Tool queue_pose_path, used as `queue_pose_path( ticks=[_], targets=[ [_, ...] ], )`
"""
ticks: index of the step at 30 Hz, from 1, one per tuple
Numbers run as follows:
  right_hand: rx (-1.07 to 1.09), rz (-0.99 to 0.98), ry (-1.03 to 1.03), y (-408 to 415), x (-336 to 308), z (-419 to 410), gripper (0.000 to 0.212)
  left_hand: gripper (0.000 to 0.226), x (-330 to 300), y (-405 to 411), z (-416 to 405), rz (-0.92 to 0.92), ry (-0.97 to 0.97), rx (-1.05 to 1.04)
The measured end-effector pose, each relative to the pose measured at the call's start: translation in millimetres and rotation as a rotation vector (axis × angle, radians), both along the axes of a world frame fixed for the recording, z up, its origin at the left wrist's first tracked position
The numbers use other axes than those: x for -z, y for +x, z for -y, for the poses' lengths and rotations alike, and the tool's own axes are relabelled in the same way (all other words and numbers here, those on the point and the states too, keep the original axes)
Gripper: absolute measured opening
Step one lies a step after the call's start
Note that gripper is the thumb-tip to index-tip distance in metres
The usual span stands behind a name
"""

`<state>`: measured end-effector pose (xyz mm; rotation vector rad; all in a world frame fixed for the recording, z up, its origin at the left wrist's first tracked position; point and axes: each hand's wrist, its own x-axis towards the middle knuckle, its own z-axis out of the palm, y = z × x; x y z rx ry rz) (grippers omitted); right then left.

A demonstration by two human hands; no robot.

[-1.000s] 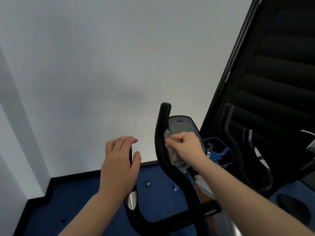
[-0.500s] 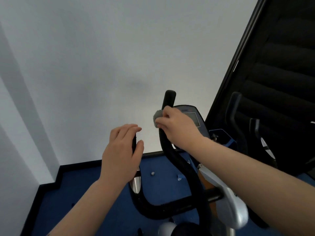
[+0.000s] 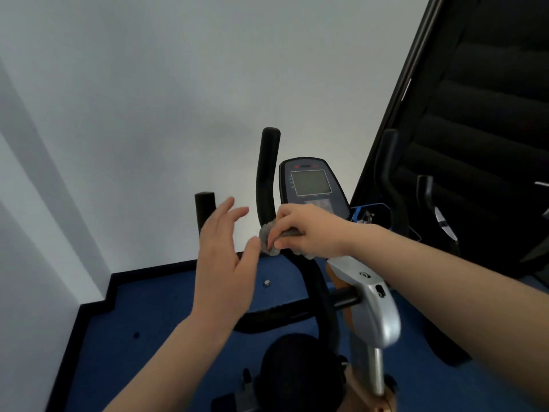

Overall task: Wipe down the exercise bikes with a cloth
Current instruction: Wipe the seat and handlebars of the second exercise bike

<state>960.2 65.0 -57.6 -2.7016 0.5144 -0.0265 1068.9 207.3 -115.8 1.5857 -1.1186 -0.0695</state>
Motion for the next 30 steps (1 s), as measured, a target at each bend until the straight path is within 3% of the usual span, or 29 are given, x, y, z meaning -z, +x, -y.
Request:
queue_pose_path(
  ticks=[5, 10, 15, 19, 22, 24, 27, 30],
  targets=[
    [0.093, 0.094, 0.112, -47, 22, -9, 0.013, 0.041, 8, -43, -17, 0.02, 0.056, 0.088],
    [0.292, 0.359, 0.268, -86, 62, -32, 0.012, 0.042, 23, -66, -31, 0.089, 0.209, 0.141],
    [0.368, 0.508, 0.345, -107, 86, -61, 0.014, 0.048, 33, -69, -35, 0.185, 0.423, 0.09],
    [0.433, 0.632, 0.474, -128, 109, -94, 0.014, 0.042, 36, -71, -37, 0.213, 0.443, 0.04],
    [0.465, 0.659, 0.663, -141, 119, -111, 0.015, 0.037, 34, -72, -37, 0.221, 0.417, 0.004],
    [0.422, 0.561, 0.76, -147, 111, -109, 0.016, 0.036, 33, -73, -36, 0.215, 0.42, 0.001],
    [0.439, 0.588, 0.632, -147, 94, -92, 0.016, 0.036, 32, -73, -37, 0.186, 0.428, 0.019],
    [0.786, 0.723, 0.176, -136, 84, -70, 0.015, 0.038, 33, -73, -38, 0.157, 0.414, 0.006]
  ],
)
